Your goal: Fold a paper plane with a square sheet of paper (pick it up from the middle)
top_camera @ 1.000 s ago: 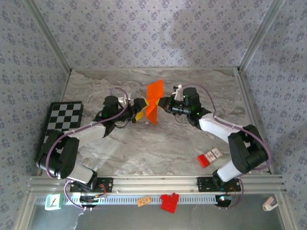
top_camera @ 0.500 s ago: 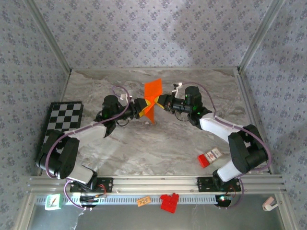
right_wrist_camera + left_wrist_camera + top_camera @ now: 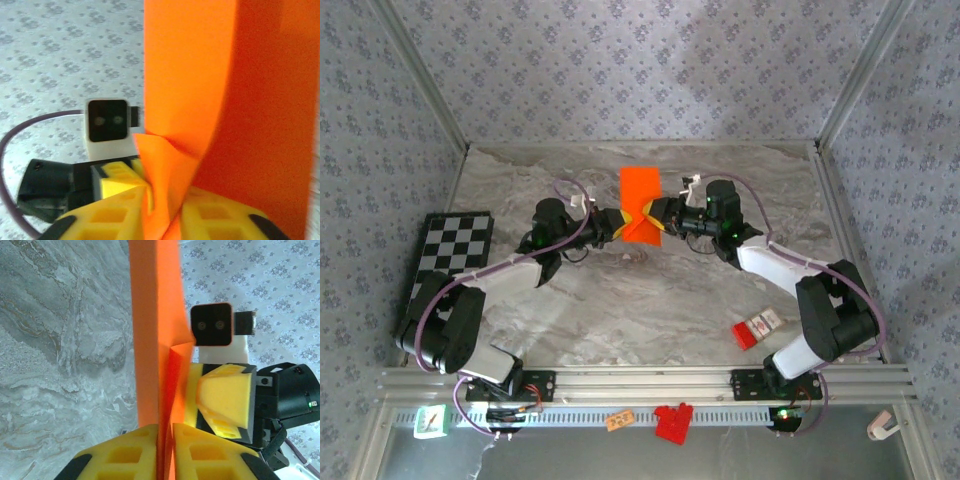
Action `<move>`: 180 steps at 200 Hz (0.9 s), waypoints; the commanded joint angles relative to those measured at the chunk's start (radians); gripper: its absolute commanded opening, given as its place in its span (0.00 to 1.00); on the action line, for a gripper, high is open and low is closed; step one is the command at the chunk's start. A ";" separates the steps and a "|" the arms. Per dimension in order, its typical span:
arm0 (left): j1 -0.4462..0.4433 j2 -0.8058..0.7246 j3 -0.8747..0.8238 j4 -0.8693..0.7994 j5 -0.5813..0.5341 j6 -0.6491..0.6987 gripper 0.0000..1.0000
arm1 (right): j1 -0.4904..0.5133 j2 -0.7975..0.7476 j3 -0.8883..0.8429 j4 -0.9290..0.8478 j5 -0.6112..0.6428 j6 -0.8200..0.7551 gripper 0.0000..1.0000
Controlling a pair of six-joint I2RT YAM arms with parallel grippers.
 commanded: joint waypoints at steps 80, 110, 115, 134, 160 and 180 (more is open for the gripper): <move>0.009 -0.078 0.257 -1.010 -0.426 0.669 0.04 | -0.056 -0.270 0.076 -0.785 0.528 -0.456 0.63; -0.069 -0.014 0.424 -1.346 -0.841 0.818 0.05 | -0.060 -0.310 0.055 -0.804 0.602 -0.475 0.69; -0.084 0.005 0.448 -1.378 -0.906 0.828 0.06 | -0.061 -0.312 0.052 -0.805 0.605 -0.473 0.70; -0.133 0.084 0.533 -1.504 -1.097 0.844 0.06 | -0.062 -0.311 0.049 -0.806 0.610 -0.469 0.71; -0.199 0.191 0.624 -1.596 -1.273 0.827 0.06 | -0.064 -0.313 0.039 -0.813 0.632 -0.462 0.71; -0.240 0.280 0.677 -1.623 -1.306 0.816 0.06 | -0.066 -0.318 0.029 -0.816 0.652 -0.452 0.71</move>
